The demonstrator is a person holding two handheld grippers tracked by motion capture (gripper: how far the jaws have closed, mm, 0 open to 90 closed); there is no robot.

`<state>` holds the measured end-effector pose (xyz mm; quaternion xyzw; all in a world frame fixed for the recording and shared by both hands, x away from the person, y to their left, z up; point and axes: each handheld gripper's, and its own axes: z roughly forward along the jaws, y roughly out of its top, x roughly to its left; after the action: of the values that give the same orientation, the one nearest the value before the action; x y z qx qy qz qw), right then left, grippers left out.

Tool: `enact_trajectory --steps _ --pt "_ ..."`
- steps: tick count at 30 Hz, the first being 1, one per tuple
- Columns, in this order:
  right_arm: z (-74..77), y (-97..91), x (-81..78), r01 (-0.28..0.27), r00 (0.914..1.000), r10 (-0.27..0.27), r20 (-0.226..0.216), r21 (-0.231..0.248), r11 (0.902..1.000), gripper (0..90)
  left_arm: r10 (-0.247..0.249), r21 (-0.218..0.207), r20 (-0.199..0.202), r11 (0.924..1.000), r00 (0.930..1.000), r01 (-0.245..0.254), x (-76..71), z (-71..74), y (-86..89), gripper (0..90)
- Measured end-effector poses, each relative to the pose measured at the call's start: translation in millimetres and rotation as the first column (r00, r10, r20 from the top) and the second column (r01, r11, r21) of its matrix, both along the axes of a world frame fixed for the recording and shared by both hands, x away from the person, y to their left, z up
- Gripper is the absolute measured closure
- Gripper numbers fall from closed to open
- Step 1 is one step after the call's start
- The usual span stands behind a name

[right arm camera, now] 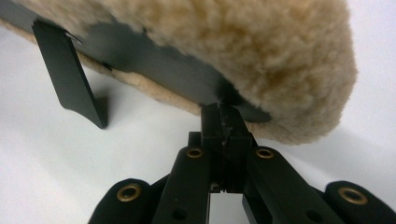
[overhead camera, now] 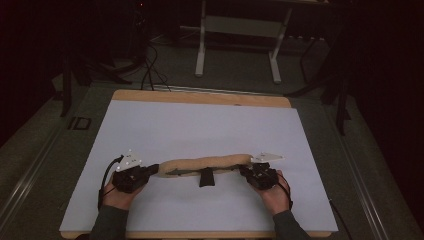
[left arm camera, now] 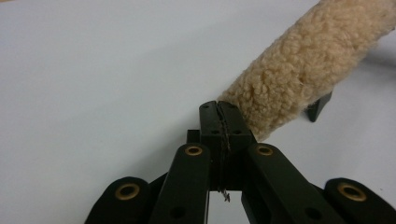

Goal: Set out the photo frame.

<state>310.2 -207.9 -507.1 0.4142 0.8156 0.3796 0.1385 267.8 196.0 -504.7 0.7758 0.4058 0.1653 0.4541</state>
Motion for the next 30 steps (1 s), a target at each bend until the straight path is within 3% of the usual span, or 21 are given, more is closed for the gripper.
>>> enact_trajectory --steps 26,30 --pt "1.4 8.7 6.2 0.028 0.9995 -0.028 0.013 0.013 0.9995 90.0 -0.051 0.004 0.009 0.9987 0.9987 0.051 -8.4 0.7 -13.4 90.0" --pt "3.3 8.8 5.4 0.034 0.9993 -0.034 0.011 0.036 0.9988 90.0 -0.063 0.008 0.011 0.9980 0.9980 0.063 -9.6 1.4 -16.3 90.0"
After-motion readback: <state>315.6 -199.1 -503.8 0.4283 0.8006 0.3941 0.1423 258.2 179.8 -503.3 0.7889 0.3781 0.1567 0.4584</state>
